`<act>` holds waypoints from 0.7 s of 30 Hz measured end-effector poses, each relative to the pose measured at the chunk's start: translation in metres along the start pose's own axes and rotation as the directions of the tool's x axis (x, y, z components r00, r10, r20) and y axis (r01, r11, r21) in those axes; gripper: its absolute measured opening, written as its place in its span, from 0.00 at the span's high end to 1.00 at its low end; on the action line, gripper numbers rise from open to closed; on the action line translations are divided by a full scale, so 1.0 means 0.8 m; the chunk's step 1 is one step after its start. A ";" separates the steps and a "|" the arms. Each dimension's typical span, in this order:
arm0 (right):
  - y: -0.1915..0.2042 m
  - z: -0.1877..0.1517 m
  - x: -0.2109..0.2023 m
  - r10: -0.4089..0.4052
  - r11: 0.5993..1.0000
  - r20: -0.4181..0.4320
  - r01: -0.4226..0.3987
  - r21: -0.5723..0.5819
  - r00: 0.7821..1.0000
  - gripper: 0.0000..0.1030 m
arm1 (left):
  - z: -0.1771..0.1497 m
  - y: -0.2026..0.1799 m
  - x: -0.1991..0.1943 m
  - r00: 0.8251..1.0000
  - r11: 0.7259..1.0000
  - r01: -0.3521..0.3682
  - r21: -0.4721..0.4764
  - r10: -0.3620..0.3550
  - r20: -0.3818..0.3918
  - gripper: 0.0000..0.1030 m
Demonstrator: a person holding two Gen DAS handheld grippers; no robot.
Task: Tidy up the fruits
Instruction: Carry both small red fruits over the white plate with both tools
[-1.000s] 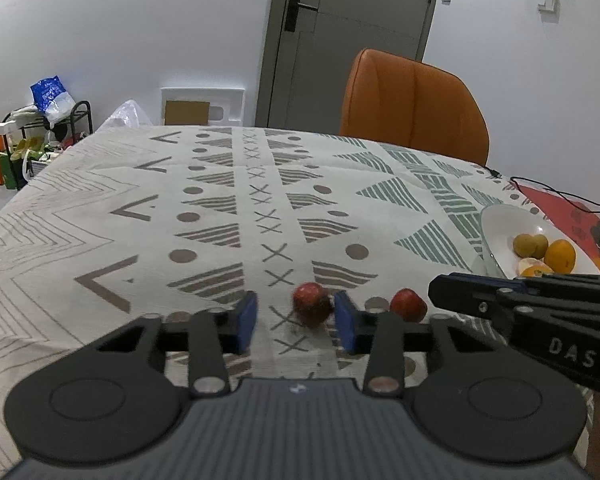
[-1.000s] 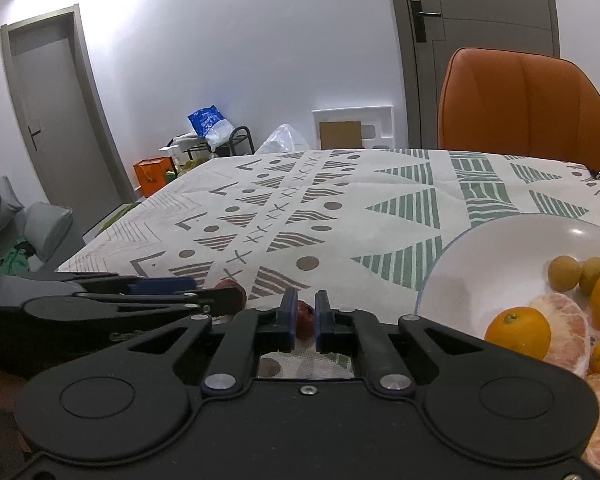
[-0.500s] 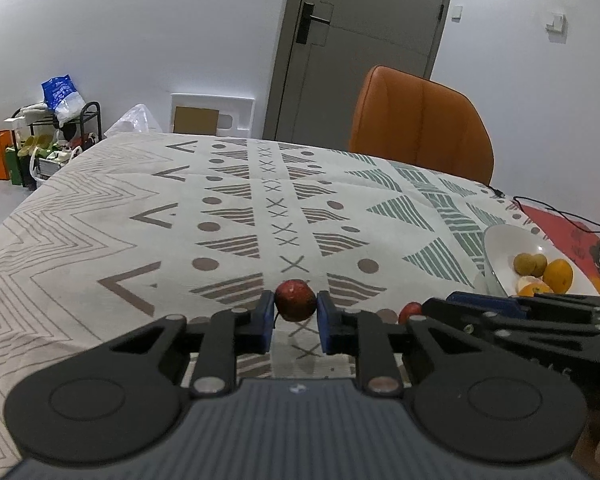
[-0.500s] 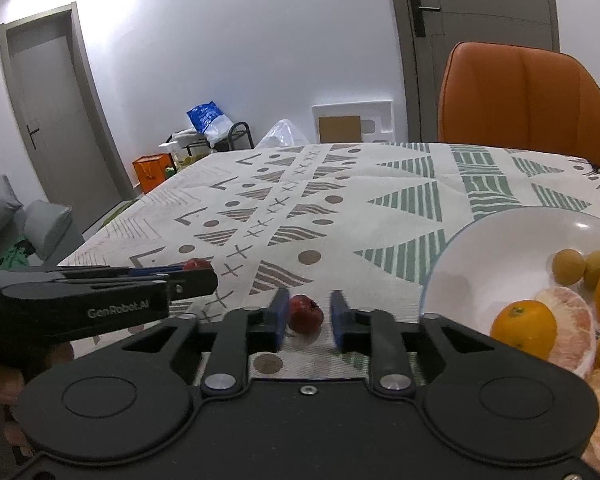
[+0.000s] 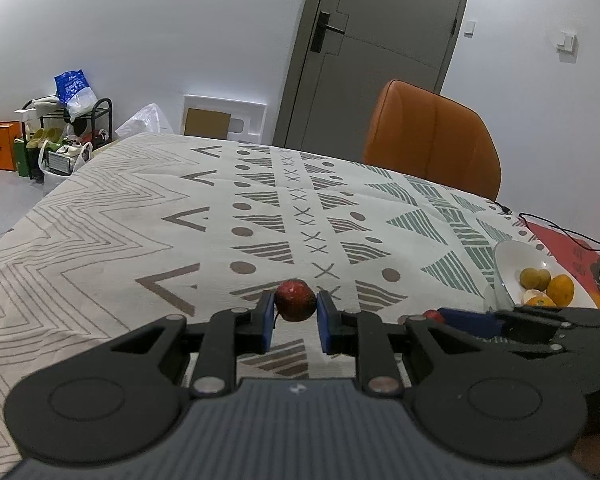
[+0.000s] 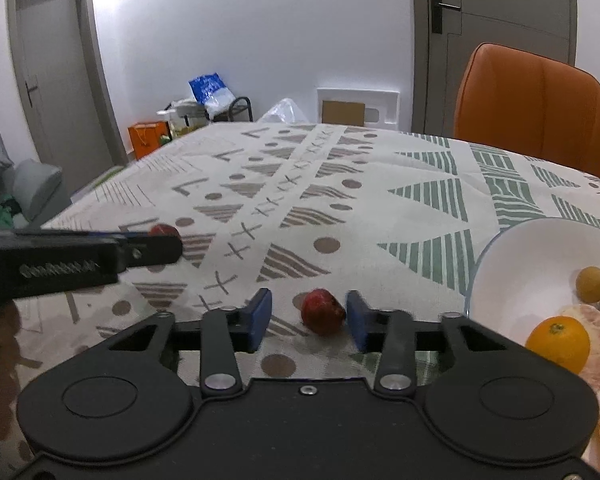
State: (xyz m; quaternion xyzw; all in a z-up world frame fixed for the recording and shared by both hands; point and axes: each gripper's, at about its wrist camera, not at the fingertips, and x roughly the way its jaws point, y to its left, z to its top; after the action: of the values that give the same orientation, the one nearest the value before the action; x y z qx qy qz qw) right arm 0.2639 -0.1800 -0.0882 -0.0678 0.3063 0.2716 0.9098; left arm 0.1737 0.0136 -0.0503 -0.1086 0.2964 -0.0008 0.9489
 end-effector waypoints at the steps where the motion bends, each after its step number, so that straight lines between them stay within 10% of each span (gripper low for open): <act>1: 0.000 -0.001 0.001 0.000 1.000 -0.006 0.000 -0.001 1.000 0.78 | 0.000 0.000 0.000 1.000 1.000 0.000 -0.001 0.000 0.000 0.80; 21: -0.031 0.009 -0.060 -0.017 0.998 0.110 0.010 0.061 0.994 0.78 | 0.006 -0.042 -0.011 0.999 0.998 0.040 0.054 -0.041 0.020 0.80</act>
State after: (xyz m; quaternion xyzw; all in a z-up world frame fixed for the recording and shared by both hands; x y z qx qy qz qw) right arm 0.2491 -0.2201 -0.0549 -0.0271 0.2632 0.2593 0.9289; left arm 0.1713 -0.0175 -0.0344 -0.0889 0.2838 -0.0267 0.9544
